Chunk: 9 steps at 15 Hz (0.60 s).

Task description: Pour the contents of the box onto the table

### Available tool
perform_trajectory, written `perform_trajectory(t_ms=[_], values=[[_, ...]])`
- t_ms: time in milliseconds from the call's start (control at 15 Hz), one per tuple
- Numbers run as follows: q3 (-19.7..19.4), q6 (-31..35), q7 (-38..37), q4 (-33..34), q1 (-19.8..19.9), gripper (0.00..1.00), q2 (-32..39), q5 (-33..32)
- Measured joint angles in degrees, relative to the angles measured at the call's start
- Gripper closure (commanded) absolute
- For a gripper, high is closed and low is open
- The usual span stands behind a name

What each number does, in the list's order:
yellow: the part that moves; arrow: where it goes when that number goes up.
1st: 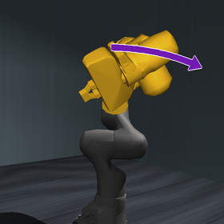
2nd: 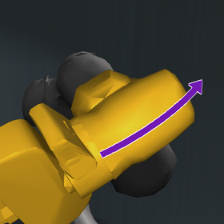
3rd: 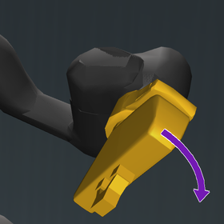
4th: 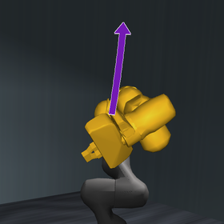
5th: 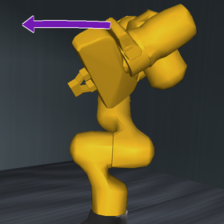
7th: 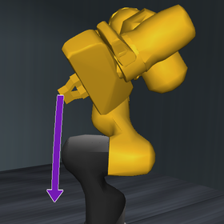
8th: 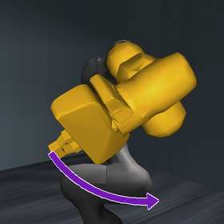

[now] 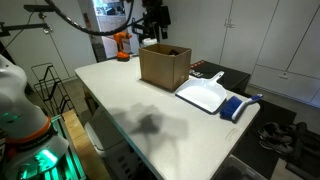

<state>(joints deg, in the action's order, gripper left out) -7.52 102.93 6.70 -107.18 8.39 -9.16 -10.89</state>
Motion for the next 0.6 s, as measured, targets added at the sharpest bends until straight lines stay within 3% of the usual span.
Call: perform_trajectory(t_ms=[267,600], values=[[-0.5,0.0,8.3,7.8,-0.1,0.00,8.7,0.4],[0.6,0.1,10.1,15.3,-0.3,0.00,17.2,4.9]])
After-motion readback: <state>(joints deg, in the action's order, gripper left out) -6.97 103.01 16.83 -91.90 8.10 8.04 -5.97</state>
